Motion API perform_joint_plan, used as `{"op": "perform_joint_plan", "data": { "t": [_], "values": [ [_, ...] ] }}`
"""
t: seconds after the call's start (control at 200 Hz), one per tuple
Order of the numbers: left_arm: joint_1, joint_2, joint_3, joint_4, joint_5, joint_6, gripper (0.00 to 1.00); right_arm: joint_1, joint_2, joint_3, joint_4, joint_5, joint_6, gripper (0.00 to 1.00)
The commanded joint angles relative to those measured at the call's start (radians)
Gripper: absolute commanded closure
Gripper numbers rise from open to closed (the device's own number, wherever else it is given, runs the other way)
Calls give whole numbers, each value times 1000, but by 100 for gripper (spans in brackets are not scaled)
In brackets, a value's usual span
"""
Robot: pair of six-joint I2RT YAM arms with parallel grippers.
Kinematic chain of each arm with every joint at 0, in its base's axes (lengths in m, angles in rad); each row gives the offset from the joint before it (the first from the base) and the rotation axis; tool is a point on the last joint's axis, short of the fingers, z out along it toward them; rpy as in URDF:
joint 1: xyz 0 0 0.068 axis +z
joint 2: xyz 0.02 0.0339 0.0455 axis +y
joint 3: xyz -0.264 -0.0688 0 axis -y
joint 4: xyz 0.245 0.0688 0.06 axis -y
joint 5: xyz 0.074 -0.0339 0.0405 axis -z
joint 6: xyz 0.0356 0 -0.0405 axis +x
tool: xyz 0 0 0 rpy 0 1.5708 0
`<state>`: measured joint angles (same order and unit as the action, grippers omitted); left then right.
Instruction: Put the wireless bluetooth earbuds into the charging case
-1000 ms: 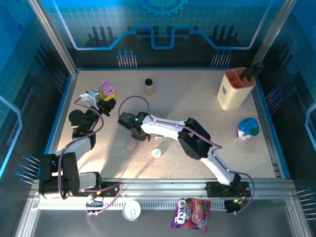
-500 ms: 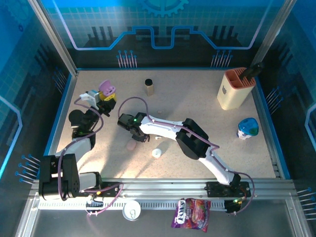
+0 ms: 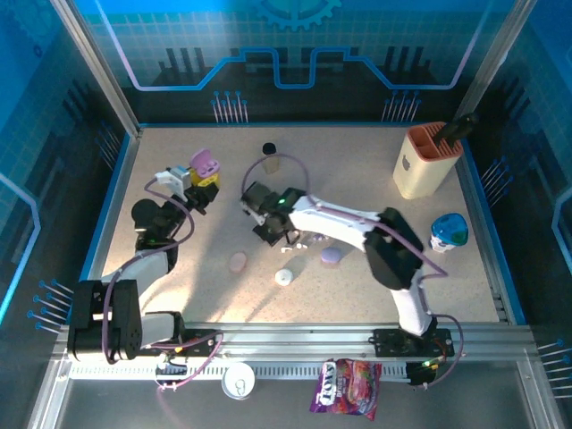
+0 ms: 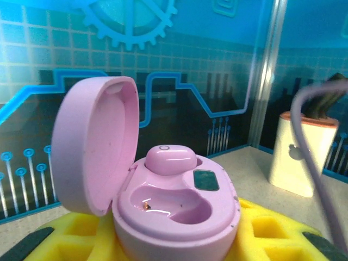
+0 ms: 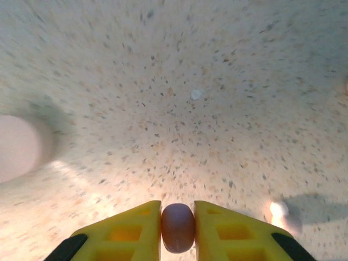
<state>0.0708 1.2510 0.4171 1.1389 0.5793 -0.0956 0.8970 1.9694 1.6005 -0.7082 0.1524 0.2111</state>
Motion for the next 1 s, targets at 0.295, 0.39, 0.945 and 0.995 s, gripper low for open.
{"op": "perform_joint_plan", "data": {
  "t": [0.295, 0.39, 0.945, 0.995],
  "values": [
    [-228, 108, -26, 79, -51, 153, 64, -180, -381, -227, 506, -585, 297, 80],
    [-284, 130, -28, 98, -63, 192, 64, -191, -391, -221, 552, -608, 324, 79],
    [-379, 159, -19, 119, -65, 262, 63, -193, -345, -162, 504, -579, 298, 80],
    [-380, 159, -18, 122, -67, 258, 64, -194, -342, -162, 500, -574, 292, 79]
  ]
}}
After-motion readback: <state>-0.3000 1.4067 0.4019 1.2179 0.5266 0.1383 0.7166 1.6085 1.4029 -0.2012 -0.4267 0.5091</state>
